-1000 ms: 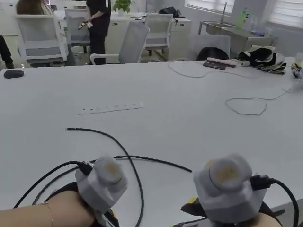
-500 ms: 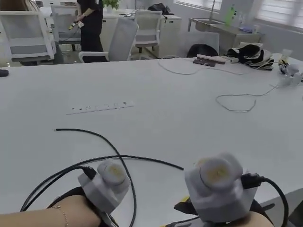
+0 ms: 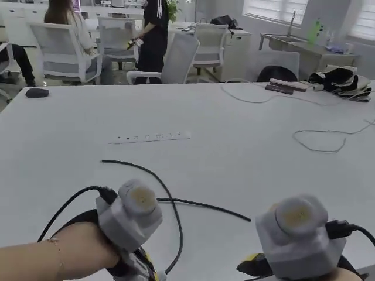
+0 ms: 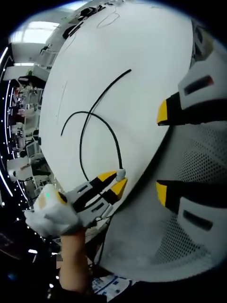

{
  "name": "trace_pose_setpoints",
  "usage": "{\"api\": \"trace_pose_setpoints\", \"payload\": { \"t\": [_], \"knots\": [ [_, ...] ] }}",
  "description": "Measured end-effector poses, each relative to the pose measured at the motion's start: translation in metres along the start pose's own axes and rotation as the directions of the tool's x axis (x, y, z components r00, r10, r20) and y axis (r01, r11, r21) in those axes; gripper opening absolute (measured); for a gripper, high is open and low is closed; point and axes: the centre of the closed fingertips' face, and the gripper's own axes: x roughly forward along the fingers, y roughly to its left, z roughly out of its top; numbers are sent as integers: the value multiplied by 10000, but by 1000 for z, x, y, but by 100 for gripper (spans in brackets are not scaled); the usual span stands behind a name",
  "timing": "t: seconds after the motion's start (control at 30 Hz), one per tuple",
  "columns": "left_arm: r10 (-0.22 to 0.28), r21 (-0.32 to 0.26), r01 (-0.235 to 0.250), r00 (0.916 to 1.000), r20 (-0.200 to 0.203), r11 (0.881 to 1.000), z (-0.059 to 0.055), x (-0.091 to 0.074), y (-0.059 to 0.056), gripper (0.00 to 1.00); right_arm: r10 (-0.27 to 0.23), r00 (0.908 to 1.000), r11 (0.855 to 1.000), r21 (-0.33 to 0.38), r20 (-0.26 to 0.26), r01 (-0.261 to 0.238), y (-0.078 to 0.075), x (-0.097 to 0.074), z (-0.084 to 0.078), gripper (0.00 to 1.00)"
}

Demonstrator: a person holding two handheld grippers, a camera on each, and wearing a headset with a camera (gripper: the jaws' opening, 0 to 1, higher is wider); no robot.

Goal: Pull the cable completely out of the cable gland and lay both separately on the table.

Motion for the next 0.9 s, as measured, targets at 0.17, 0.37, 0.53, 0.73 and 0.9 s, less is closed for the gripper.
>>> {"api": "trace_pose_setpoints", "payload": {
  "t": [0.17, 0.37, 0.53, 0.73, 0.9],
  "knots": [
    [692, 1086, -693, 9976, 48, 9917, -7, -34, -2, 16, 1153, 9919, 9870, -1064, -537, -1205, 20, -9, 5, 38],
    [1088, 1178, -1153, 9923, 596, 9863, -2, -66, -14, 15, 1608, 9835, 9439, -2785, -826, -1777, 39, -13, 35, 36],
    [1572, 1746, -1747, 9815, 1096, 9690, 4, -93, -27, 15, 2332, 9709, 8774, -4188, -538, -2340, 64, -6, 69, 36],
    [1752, 2193, -2085, 9711, 1619, 9531, 9, -112, -40, 15, 3455, 9374, 7415, -5992, -447, -3019, 99, 7, 103, 33],
    [2049, 3196, -2470, 9656, 1600, 9148, 8, -118, -48, 15, 4298, 8965, 6424, -6612, -1078, -3875, 120, 8, 106, 22]
  ]
}}
